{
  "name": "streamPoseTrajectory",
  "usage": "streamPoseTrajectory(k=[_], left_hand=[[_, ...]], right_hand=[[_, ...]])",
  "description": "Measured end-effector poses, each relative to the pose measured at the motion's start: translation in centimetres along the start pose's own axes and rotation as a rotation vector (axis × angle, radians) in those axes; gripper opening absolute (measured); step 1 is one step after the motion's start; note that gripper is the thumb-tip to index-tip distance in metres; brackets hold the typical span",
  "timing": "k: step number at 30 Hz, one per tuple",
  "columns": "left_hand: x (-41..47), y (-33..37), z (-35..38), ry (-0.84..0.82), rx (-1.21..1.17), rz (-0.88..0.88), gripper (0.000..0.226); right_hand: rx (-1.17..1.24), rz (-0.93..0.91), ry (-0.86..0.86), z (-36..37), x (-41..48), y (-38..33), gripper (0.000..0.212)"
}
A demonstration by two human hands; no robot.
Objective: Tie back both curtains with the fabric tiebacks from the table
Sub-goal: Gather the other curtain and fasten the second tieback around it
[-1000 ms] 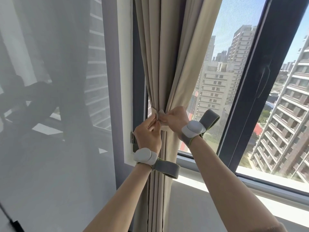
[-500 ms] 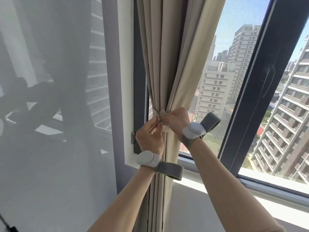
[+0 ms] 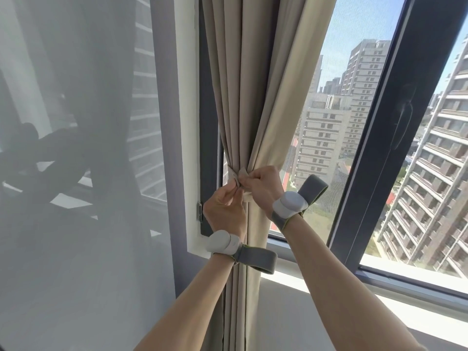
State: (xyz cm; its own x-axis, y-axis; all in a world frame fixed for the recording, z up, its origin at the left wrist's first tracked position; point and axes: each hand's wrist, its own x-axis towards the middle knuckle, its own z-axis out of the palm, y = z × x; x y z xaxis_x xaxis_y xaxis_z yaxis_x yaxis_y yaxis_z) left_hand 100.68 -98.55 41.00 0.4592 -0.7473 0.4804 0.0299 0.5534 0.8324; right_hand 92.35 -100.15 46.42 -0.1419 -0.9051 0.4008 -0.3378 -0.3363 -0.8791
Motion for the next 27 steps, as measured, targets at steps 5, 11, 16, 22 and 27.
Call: streamPoseTrajectory(k=[5,11,16,22,27], left_hand=[[0.4,-0.5,-0.6,-0.078,0.032,0.020,0.027],[1.4,-1.2,-1.8,-0.268,0.178,0.215,0.035],[3.3,-0.8,-2.2,-0.353,0.262,0.419,0.056],[6.8,0.3,-2.3,-0.609,0.515,0.487,0.035],[8.2,0.5,-2.2,-0.675,0.654,0.467,0.015]], right_hand=[[-0.170,-0.070,-0.046,-0.6,0.4,-0.1,0.056],[-0.489,-0.059,-0.139,-1.5,1.0,-0.7,0.042],[-0.661,-0.038,-0.156,-1.7,1.2,-1.7,0.034],[-0.694,-0.136,-0.209,-3.3,1.5,-1.9,0.040],[-0.750,-0.169,-0.256,-6.9,1.4,-1.1,0.012]])
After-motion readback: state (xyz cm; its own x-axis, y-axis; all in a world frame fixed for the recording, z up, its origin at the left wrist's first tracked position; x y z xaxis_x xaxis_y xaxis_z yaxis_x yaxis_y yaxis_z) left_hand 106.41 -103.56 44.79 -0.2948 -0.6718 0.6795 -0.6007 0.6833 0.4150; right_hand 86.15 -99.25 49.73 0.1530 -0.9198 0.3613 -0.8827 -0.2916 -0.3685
